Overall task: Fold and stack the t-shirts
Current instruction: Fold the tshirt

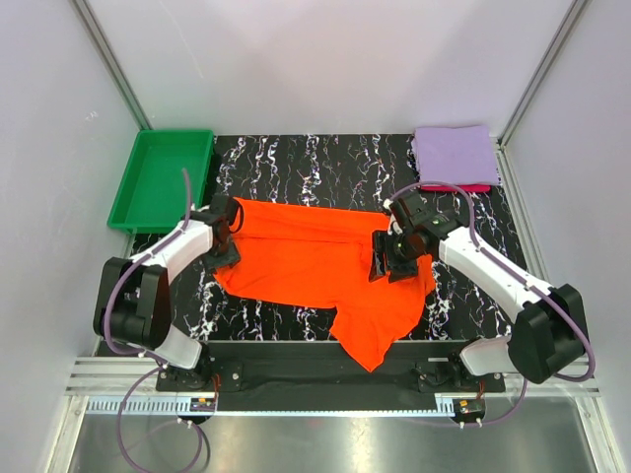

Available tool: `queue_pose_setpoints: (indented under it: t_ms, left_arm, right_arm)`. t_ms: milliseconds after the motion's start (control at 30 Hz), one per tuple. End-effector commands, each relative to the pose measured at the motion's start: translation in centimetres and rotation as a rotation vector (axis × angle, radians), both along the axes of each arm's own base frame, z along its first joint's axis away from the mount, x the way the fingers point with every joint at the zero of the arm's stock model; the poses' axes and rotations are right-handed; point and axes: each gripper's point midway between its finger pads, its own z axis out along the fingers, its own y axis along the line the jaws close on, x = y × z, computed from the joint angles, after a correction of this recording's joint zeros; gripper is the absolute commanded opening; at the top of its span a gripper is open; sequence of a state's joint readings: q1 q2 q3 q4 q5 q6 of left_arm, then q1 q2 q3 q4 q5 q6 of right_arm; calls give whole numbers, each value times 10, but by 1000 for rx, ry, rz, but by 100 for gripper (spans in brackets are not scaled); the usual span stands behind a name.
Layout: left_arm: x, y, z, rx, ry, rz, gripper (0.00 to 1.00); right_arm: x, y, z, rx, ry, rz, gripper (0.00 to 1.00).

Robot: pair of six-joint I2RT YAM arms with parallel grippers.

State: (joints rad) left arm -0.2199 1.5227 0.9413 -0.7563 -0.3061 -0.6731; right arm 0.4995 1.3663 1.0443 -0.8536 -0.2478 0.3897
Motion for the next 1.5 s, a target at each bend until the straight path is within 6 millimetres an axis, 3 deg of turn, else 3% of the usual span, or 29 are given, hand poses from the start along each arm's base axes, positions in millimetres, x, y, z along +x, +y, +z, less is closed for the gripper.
queue_pose_setpoints:
  t_ms: [0,100,267,467,533,567,633,733,900,1067,1467]
  left_arm:
    - [1,-1,-5,-9,-12,-2,45]
    - [0,-5,-6,-30,-18,-9,35]
    - [-6,-6,-11,-44,-1,-8,0]
    - [-12,2,-6,-11,0,18,0]
    - [-13,4,-5,-12,-5,30,0]
    - [-14,4,-5,-16,-4,34,0]
    - [-17,4,-7,-28,1,47,0]
    - [-21,6,-10,-34,5,63,0]
    - [-22,8,-12,-49,-11,87,0]
    - [-23,6,-15,-60,-5,85,0]
    - [-23,6,-14,-77,5,77,0]
  right_arm:
    - [-6,3,9,-10,-21,36,61]
    - [-14,10,8,-21,-6,91,61]
    - [-50,30,-3,-86,13,278,60]
    - [-107,43,-11,-119,25,468,51]
    - [-119,43,-15,-127,40,482,45]
    - [-126,44,-17,-135,43,498,35]
    - [-141,49,-19,-155,54,516,26]
    - [-161,50,-26,-200,75,514,26]
    - [-174,35,-34,-287,52,384,38]
    - [-192,31,-51,-307,78,383,41]
    - [-182,49,-79,-337,13,378,43]
